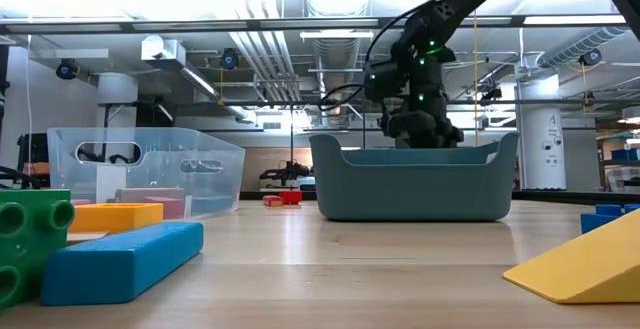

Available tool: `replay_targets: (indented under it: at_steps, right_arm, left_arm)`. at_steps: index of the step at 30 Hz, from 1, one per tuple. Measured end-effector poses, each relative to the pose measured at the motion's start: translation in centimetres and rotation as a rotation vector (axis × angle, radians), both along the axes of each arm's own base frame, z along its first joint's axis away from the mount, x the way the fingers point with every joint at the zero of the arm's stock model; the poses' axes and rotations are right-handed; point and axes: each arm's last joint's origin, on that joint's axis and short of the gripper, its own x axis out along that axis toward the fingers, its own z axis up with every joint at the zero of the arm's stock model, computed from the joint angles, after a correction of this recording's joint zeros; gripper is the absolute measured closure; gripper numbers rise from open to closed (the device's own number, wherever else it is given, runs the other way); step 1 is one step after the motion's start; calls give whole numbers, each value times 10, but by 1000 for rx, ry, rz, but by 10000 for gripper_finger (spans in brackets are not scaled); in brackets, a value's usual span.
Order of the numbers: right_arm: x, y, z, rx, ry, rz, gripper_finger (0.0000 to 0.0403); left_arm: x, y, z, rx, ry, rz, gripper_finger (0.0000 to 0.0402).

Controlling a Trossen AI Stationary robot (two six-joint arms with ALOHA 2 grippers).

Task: Sort blocks by size
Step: Put the top yellow square game piece into the blue bin

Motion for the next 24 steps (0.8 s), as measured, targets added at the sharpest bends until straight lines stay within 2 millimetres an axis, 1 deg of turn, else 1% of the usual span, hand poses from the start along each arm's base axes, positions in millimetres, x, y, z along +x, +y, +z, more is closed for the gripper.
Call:
replay_targets:
  at_steps: [5,7,10,15,21,24]
  right_arm:
    - [2,-1,-2,-18,-26,37,201]
    - [2,-1,-4,-25,-36,37,180]
    - [1,-1,-10,-26,-39,37,163]
    - [-2,1,-20,-33,-50,37,162]
    - [-9,5,-37,-36,-51,37,180]
    - [-11,6,-42,-45,-61,36,197]
  left_arm:
    - [0,0,0,1,-1,-1,229]
    - [0,0,0,1,-1,-1,229]
    - [0,0,0,-1,-2,1,229]
    - [0,0,0,-2,-3,2,229]
    - [0,0,0,-2,-8,3,229]
    - [2,0,2,1,-28,3,229]
